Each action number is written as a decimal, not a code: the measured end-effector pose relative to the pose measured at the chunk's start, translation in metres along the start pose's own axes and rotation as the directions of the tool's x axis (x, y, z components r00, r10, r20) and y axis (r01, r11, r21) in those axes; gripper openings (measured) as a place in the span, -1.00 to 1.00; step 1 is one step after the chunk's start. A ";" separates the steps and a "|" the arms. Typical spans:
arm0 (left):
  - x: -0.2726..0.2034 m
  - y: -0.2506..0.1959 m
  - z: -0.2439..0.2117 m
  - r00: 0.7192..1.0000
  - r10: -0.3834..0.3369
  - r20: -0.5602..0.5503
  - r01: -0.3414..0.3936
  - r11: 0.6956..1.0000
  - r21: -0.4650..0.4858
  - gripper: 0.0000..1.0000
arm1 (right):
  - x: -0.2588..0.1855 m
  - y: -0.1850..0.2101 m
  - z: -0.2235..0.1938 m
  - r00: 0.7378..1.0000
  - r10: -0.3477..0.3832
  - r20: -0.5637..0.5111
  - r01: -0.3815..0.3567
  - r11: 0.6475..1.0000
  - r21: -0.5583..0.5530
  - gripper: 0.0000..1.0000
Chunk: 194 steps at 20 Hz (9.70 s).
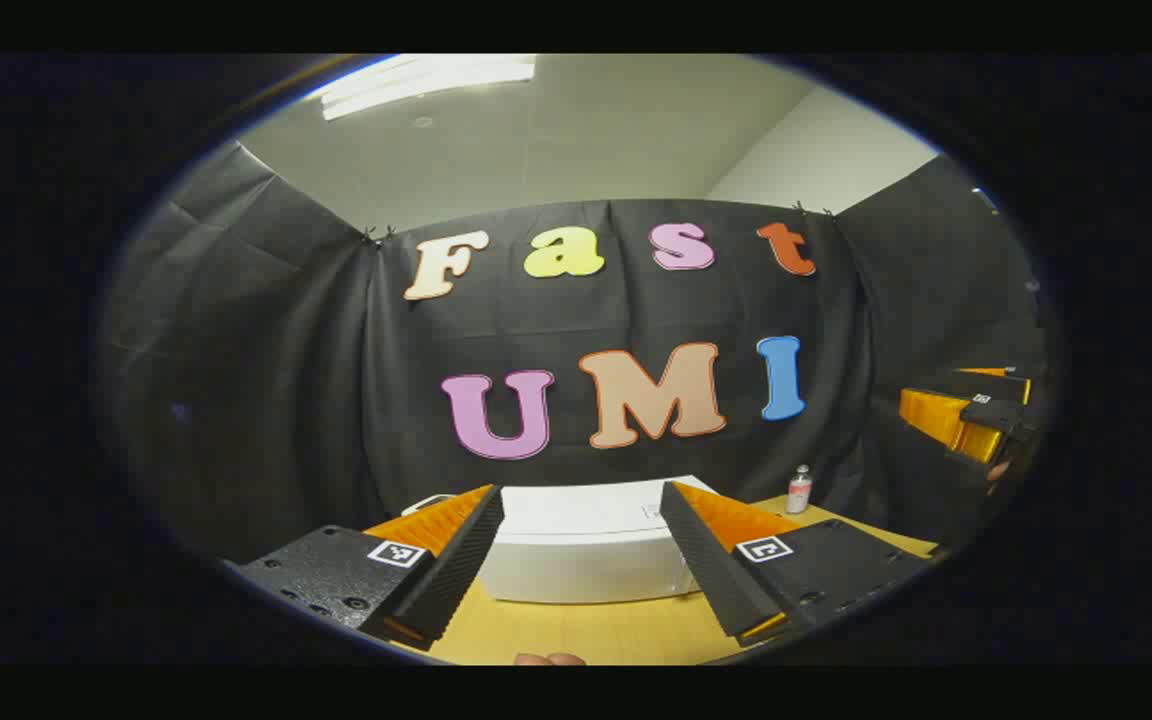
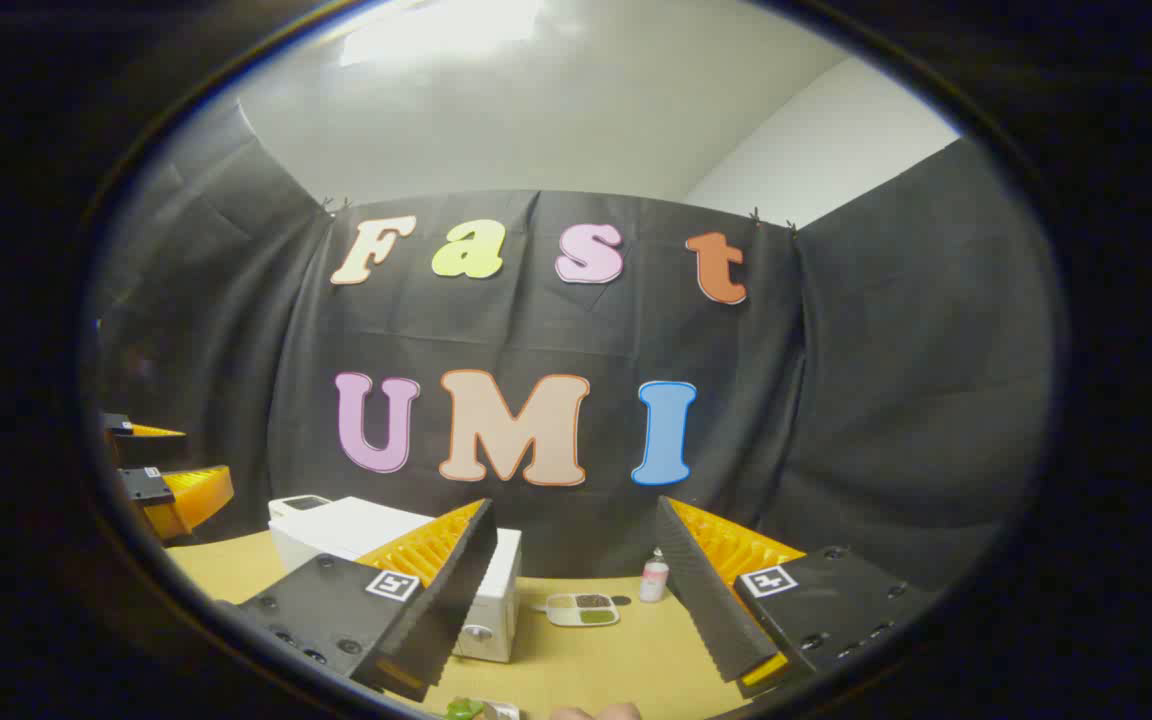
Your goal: Open the microwave oven with the left hand, put the food in, and close the microwave oven.
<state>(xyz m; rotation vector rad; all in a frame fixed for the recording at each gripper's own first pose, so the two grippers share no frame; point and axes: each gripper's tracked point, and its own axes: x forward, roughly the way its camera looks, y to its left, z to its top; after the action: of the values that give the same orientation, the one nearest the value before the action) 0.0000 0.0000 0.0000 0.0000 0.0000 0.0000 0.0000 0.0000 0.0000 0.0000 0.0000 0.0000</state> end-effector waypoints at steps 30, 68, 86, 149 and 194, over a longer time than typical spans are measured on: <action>-0.006 -0.006 -0.013 0.999 0.005 -0.042 -0.005 1.000 0.013 1.00 | 0.000 0.000 -0.001 1.000 0.012 -0.002 -0.012 1.000 -0.012 0.93; 0.155 -0.163 -0.315 0.911 -0.262 -0.318 0.274 0.962 -0.010 0.92 | -0.076 -0.123 0.029 0.954 -0.296 -0.049 0.280 0.938 -0.205 0.93; 0.154 -0.170 -0.334 0.847 -0.331 -0.417 0.275 0.943 -0.189 -0.96 | -0.073 -0.112 0.023 0.960 -0.277 -0.045 0.266 0.948 -0.173 0.93; -0.123 0.134 -0.326 0.781 -0.042 -0.623 -0.009 0.997 -0.078 0.99 | -0.021 0.063 -0.073 0.975 0.130 -0.178 -0.133 0.991 -0.005 0.94; -0.069 0.173 -0.079 0.978 0.138 -0.156 -0.156 0.981 -0.112 0.89 | -0.122 0.090 -0.393 0.600 0.166 -0.783 -0.253 0.967 0.012 0.04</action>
<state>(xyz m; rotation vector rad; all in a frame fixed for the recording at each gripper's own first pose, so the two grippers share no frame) -0.0695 0.1726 -0.0792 -0.1246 0.1486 0.1486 -0.1221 0.0900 -0.3930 -0.1036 0.8957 0.2433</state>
